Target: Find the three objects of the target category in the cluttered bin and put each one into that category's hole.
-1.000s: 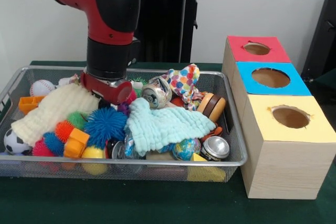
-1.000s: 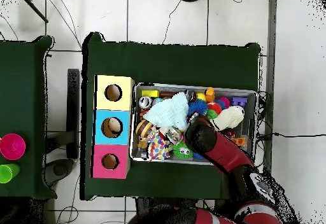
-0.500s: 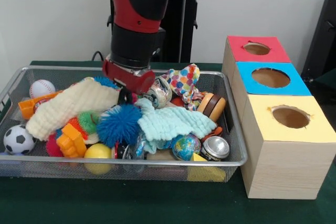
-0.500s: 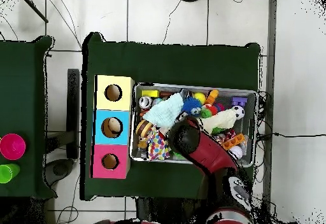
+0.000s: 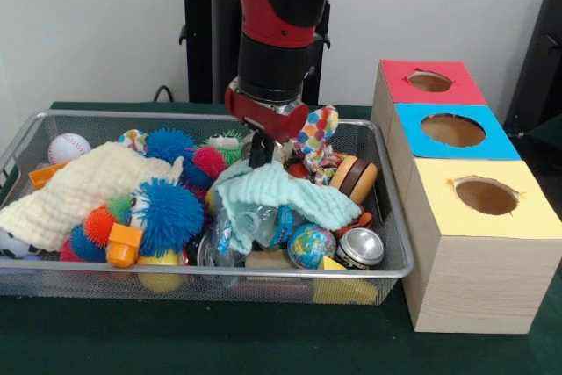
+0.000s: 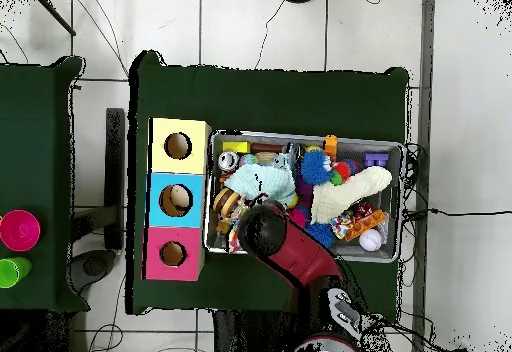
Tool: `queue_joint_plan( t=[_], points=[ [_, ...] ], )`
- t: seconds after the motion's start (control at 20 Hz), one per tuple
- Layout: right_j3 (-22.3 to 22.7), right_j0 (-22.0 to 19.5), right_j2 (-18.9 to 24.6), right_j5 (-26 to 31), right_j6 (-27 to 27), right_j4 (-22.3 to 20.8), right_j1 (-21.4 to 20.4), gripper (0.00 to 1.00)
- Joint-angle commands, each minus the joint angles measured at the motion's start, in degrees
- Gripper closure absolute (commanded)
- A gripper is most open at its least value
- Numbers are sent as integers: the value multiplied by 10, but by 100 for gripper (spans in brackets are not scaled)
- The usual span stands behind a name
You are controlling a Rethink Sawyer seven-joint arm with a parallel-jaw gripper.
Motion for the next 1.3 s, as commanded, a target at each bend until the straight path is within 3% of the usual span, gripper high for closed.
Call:
queue_joint_plan(
  t=[0.05, 0.5, 0.9, 1.3],
  points=[
    [54, 7, 43, 71, 159, 42, 6, 100],
    [43, -2, 50, 65, 144, 40, 17, 100],
    [39, 42, 22, 111, 170, 59, -7, 100],
    [20, 87, 13, 119, 193, 97, 5, 100]
  ],
)
